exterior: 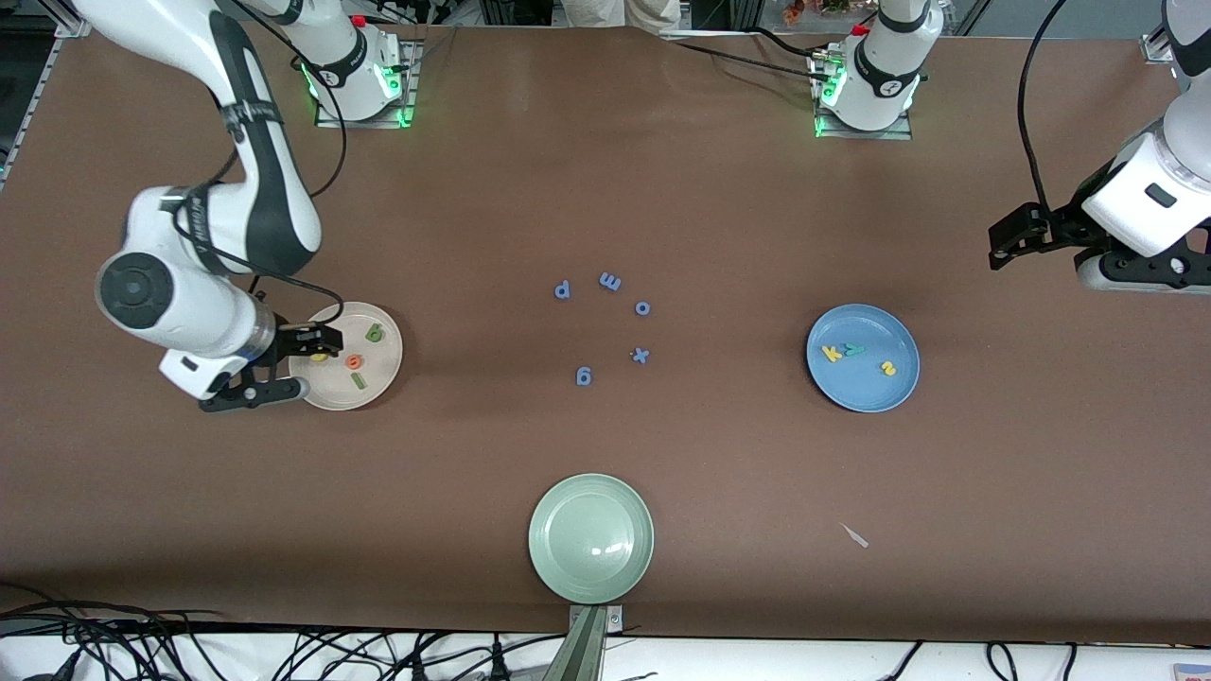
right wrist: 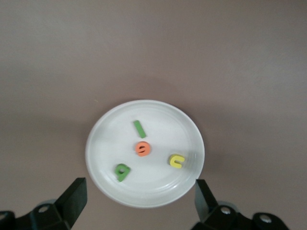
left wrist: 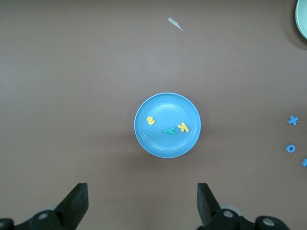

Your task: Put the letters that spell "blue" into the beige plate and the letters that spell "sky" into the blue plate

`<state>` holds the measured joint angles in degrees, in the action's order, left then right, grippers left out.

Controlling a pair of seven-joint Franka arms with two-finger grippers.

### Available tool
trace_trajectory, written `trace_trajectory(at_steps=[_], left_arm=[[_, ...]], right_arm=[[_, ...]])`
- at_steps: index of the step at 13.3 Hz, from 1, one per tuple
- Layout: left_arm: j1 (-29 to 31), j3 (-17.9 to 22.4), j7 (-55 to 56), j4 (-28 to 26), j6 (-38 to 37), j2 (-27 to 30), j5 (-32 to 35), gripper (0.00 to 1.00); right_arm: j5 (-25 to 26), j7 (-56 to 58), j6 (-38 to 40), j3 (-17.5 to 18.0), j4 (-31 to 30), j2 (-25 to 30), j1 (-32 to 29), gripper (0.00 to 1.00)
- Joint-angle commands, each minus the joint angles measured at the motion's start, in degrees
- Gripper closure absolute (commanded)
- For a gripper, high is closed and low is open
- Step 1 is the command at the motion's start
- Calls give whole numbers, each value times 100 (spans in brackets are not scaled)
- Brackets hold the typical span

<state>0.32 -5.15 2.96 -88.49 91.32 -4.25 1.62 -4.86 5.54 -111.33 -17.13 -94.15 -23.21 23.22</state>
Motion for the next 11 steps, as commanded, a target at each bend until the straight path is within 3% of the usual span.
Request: trace_trajectory(at_steps=[1, 8, 9, 11], left_arm=[[-59, 67, 38, 16, 26, 38, -100, 0], [-67, 58, 38, 16, 43, 29, -92, 0], [-76, 41, 38, 16, 43, 29, -92, 0], [-67, 40, 38, 16, 35, 38, -92, 0]], right_arm=[[-111, -132, 778, 17, 826, 70, -11, 0], [-16, -176, 1404, 140, 873, 931, 86, 0], [55, -237, 1395, 358, 750, 1063, -10, 0], [257, -272, 1439, 1278, 723, 1327, -973, 0]])
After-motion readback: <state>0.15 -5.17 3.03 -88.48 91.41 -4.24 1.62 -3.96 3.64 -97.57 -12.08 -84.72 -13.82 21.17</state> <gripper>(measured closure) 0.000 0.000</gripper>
